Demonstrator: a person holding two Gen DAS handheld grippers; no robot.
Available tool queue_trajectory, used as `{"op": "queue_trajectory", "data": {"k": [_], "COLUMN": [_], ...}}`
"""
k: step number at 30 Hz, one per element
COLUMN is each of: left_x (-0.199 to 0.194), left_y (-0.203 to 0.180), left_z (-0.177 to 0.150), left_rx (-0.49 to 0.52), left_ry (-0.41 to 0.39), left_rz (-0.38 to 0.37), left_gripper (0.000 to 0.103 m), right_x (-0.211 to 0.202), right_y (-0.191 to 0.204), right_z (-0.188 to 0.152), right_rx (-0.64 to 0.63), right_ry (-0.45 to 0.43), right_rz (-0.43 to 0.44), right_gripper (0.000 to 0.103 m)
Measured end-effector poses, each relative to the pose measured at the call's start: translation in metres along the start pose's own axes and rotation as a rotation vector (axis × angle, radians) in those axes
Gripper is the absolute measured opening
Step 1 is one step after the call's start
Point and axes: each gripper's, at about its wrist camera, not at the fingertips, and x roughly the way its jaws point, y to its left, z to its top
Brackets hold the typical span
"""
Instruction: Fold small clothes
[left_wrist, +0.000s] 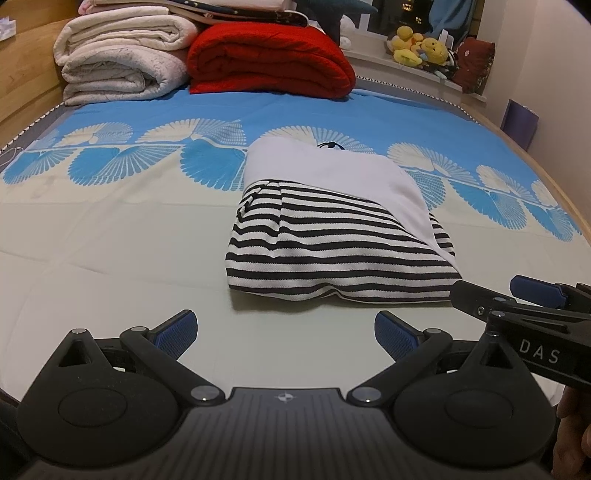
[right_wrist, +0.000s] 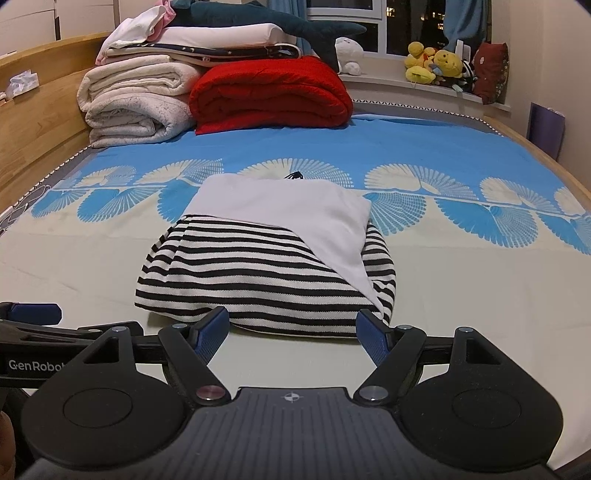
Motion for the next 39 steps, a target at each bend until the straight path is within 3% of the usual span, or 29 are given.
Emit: {"op": "queue_trajectory", "data": {"k": [39], "left_x": [0.0006], "left_y": [0.0041], "left_z": [0.0002], "left_rx": [-0.007], "left_ry": [0.004], "left_rz": [-0.001], "left_gripper": [0.102], "right_x": [0.0003], "right_y": [0.0007], "right_z": [0.0002], "right_rx": [-0.001], "right_ry": [0.005], "right_rz": [-0.001], "right_gripper": [0.077]}}
